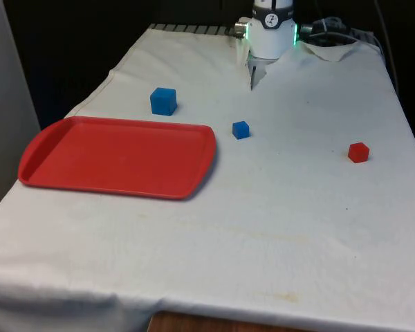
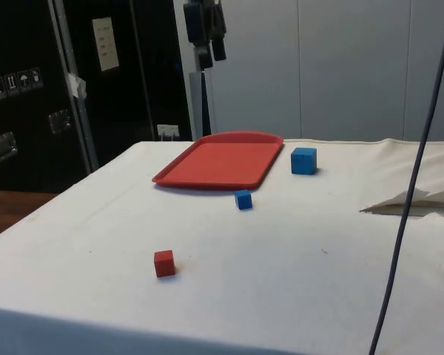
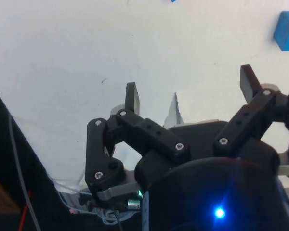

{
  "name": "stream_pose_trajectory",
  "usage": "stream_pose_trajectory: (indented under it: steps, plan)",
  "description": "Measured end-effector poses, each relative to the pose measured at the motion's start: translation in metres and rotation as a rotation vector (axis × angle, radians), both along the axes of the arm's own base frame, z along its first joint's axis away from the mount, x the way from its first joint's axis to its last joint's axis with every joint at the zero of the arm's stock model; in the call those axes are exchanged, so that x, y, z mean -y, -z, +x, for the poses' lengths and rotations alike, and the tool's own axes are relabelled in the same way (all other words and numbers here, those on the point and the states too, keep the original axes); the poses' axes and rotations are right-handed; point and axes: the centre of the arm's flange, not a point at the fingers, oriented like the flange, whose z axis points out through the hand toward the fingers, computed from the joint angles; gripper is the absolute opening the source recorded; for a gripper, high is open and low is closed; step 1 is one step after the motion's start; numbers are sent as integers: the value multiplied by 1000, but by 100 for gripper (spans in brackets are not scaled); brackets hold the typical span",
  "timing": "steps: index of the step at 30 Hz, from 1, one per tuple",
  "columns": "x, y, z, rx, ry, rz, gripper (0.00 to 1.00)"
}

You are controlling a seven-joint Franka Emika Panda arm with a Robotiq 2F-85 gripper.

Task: Pick up the largest block and place it onto the tray.

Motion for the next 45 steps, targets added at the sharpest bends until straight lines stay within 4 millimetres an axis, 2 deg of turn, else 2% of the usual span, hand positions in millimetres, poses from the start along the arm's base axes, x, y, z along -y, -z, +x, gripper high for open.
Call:
stream_pose_trajectory:
  steps: [18,27,45]
  plan:
    - [50,40,-22,-35,-18,19,100]
    - [78,65,-39,-56,-15,25,100]
    - [106,107,-71,-8,-11,36,100]
